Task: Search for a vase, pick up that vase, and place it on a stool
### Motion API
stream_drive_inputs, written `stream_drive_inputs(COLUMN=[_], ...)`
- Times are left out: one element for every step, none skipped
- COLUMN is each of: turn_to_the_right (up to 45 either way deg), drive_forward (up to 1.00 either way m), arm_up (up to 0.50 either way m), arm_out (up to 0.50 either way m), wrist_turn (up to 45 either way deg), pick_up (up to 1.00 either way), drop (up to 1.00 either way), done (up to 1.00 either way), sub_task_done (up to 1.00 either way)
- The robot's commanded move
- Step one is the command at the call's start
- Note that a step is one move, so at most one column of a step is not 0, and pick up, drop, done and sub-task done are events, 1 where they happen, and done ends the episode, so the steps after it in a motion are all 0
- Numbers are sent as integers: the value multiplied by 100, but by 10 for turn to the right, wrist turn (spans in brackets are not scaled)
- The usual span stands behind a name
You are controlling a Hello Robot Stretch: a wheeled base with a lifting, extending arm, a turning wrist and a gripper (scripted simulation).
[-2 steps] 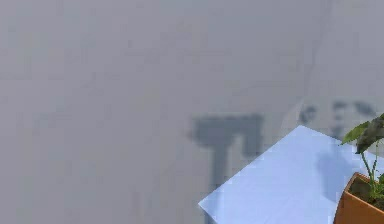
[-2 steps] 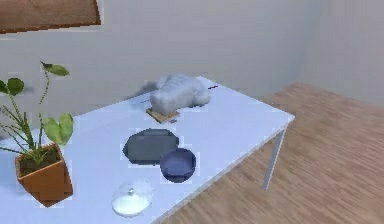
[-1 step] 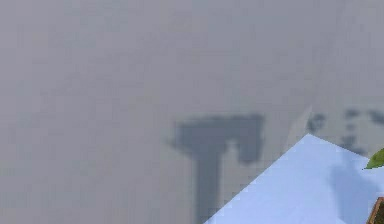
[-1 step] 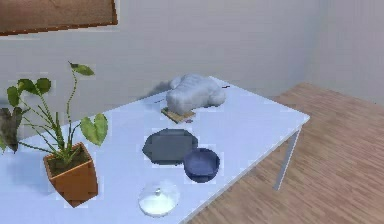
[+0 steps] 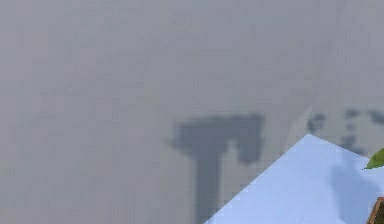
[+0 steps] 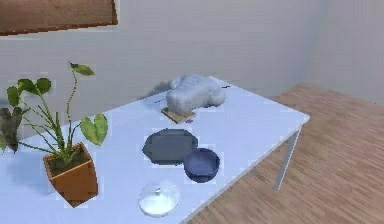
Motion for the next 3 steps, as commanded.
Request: stream_drive_inputs(turn_to_the_right=[0,0,0], drive_forward=[0,0,0], arm_up=[34,0,0], arm_out=[0,12,0], wrist_turn=[0,0,450], pick_up=[0,0,0], drop=[0,0,0], done=[0,0,0], sub_task_done=[0,0,0])
